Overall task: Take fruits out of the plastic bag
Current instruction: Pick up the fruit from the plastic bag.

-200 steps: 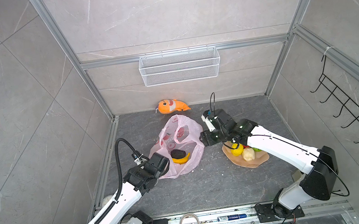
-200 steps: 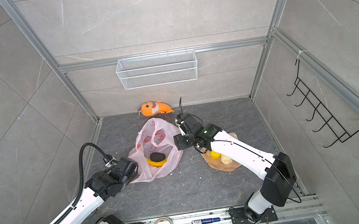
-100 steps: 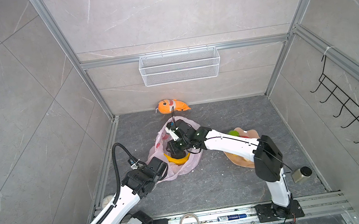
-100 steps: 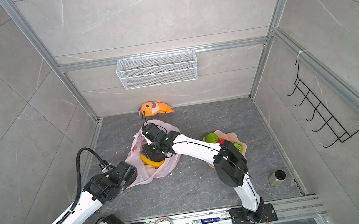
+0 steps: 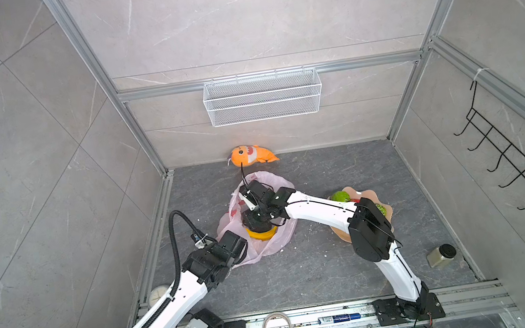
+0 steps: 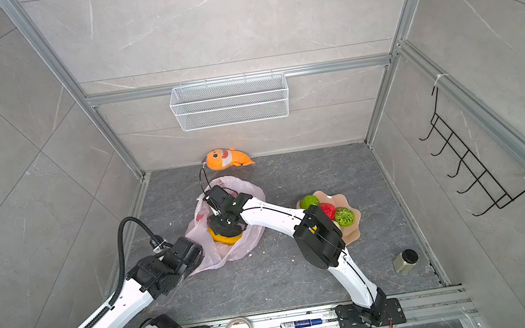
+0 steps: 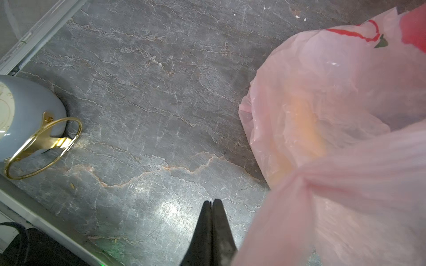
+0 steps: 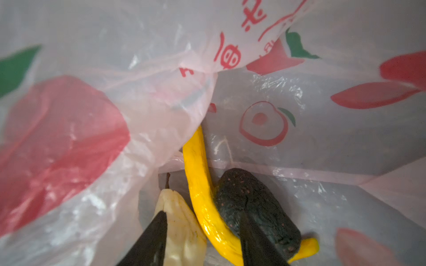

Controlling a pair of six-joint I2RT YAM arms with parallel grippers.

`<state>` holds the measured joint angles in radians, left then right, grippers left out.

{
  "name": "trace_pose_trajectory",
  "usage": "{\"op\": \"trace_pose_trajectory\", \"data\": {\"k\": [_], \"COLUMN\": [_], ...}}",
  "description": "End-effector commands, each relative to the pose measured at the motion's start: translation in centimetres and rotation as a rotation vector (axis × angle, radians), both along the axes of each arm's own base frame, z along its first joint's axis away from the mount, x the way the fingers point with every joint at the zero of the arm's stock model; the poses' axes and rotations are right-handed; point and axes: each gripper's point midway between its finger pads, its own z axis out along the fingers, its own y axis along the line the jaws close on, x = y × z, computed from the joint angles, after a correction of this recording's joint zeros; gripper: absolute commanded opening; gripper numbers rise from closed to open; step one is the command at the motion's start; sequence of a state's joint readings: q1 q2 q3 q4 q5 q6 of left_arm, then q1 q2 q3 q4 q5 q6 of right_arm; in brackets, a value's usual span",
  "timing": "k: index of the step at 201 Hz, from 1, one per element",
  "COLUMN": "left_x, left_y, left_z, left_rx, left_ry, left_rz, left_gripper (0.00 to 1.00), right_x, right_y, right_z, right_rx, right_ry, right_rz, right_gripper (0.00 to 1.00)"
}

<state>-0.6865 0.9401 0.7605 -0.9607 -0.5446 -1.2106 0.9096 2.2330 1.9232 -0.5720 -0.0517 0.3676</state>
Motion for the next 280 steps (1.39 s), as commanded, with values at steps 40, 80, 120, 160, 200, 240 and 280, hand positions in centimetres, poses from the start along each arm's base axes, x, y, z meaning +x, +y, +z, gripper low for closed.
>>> {"op": "trace_pose_trajectory", "data": {"k": [40,80,120,160,200,240,280], "left_x": [0.9,1.0,1.0,1.0,0.9,0.9,0.9], "left_y": [-0.5,-0.7,-0.7,-0.7,-0.7,-0.7,-0.7], "left_z": [0.3,-0.2,-0.2,-0.2,-0.4,-0.4,-0.4], "left_rx": [0.001,0.003,-0.004,-0.006,-0.008,-0.014,-0.015], "left_ry": [-0.038,-0.029,-0.039,-0.042,-0.038,-0.037,-0.037], "left_rz": [-0.036,-0.043,-0.045,-0.044,-0.039,-0.035,-0.033], "left_gripper": [0.0,0.0,0.0,0.0,0.0,0.0,0.0], "right_x": [0.8,0.8,0.6,0.8,1.1,1.4,1.8], "right_y": [-2.2,-2.9,-3.3,-3.1,-3.1,-3.2,-3.5], "right_z": [-2.9,-3.7,-4.9,-5.9,-6.7,-7.1,-7.2], "right_rx": [-0.171,-0.221,-0.26,-0.268,-0.285,-0.292,-0.292], "right_ry": [-0.023,-0.025,-0.001,0.015,0.02,0.017,0.013], "right_rz": [0.016,0.041,0.06,0.056,0.054,0.045,0.034], "right_gripper": [0.67,0.71,0.72,0.7,0.67,0.61,0.47]}}
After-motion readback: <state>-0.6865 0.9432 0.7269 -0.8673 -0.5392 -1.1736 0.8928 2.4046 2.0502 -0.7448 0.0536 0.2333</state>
